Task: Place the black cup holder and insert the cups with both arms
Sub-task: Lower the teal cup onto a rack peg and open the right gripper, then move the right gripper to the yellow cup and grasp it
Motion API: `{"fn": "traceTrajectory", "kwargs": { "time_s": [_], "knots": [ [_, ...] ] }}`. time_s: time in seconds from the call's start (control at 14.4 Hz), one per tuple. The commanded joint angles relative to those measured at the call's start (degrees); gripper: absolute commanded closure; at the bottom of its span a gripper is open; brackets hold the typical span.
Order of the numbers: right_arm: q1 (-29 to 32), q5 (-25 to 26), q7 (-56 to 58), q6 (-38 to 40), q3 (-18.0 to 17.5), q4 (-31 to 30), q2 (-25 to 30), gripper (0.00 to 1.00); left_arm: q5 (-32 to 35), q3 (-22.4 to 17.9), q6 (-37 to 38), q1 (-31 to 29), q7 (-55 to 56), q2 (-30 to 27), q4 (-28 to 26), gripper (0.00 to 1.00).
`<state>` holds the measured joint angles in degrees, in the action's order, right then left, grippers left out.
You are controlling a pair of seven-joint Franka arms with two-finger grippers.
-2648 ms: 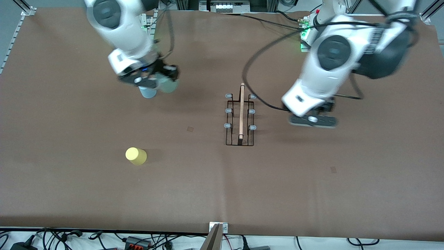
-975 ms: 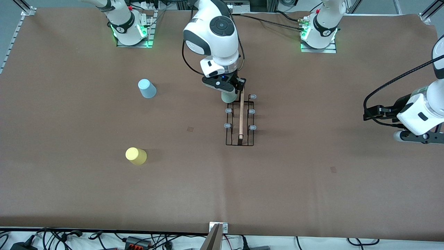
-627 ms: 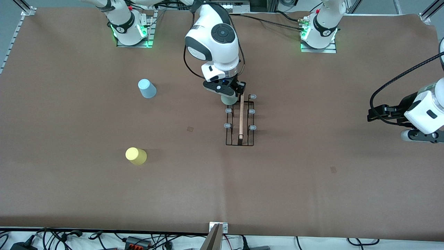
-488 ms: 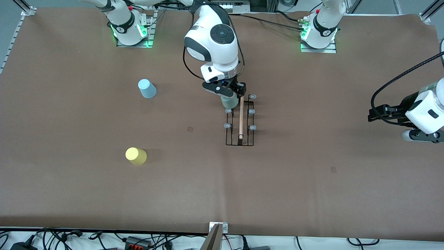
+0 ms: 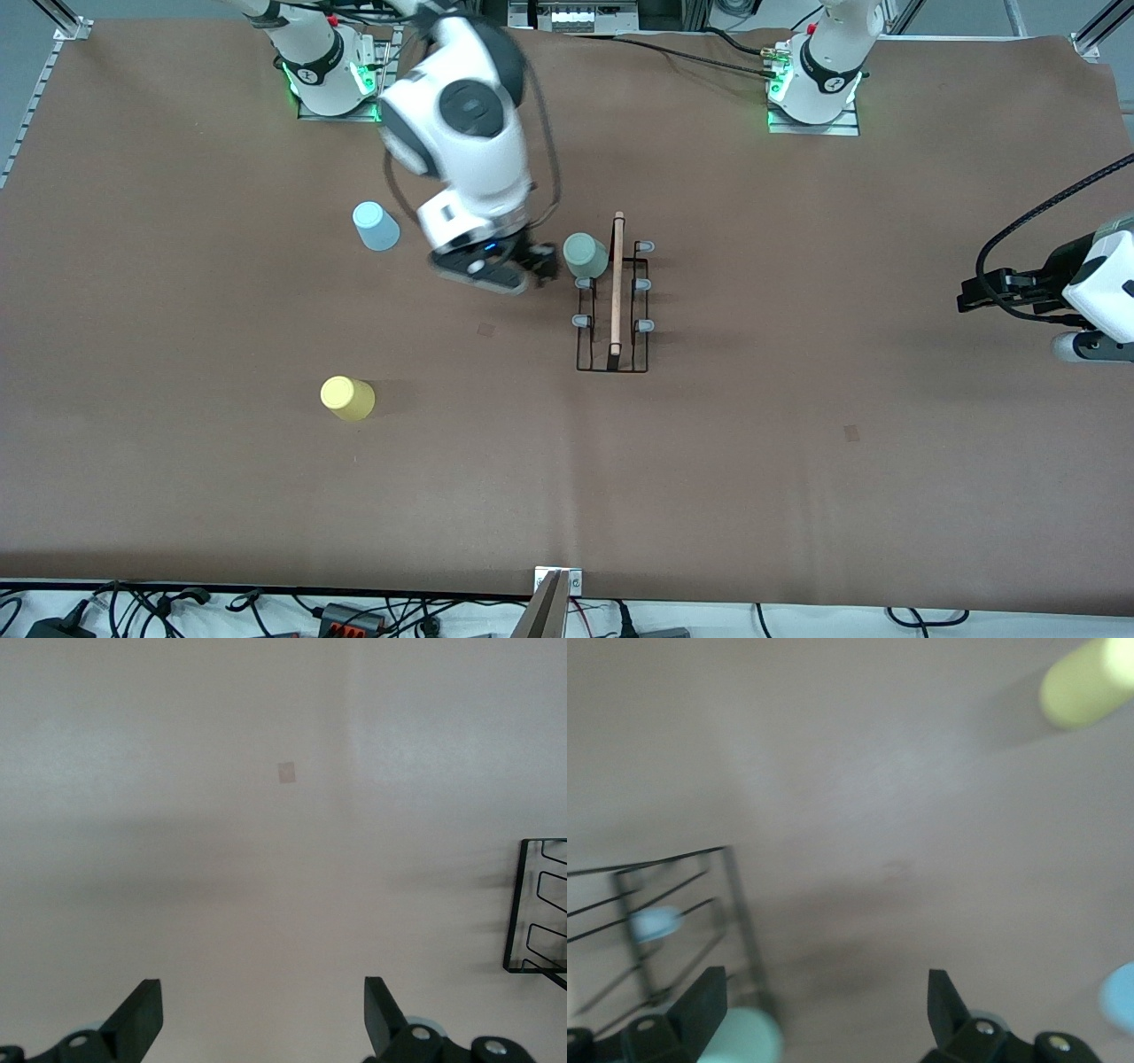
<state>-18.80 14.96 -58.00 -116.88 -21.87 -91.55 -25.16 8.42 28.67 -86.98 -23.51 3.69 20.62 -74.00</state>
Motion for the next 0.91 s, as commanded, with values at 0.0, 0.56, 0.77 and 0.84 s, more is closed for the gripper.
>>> {"fn": "traceTrajectory", "kwargs": {
  "time_s": [0.0,0.56,0.77,0.84],
  "knots": [
    [8.6,0.2,15.5,0.7,-0.8,-4.2,2.0,0.0,-0.9,0.2,1.2,-0.3,-0.8,-0.8,0.6,0.0],
    [22.9,0.2,46.4,-0.4,-0.7,-4.7,0.5,0.0,-0.9,0.2,1.1,-0.3,-0.9,-0.8,0.6,0.0],
    [23.5,0.9,47.1,-4.0,-0.5,-4.8,-1.5,0.0,-0.9,0.2,1.1,-0.3,-0.9,-0.8,0.6,0.0],
    [23.7,1.0,47.2,-5.5,0.1,-4.8,-2.2,0.0,-0.9,0.2,1.1,-0.3,-1.0,-0.8,0.6,0.0]
  ]
}}
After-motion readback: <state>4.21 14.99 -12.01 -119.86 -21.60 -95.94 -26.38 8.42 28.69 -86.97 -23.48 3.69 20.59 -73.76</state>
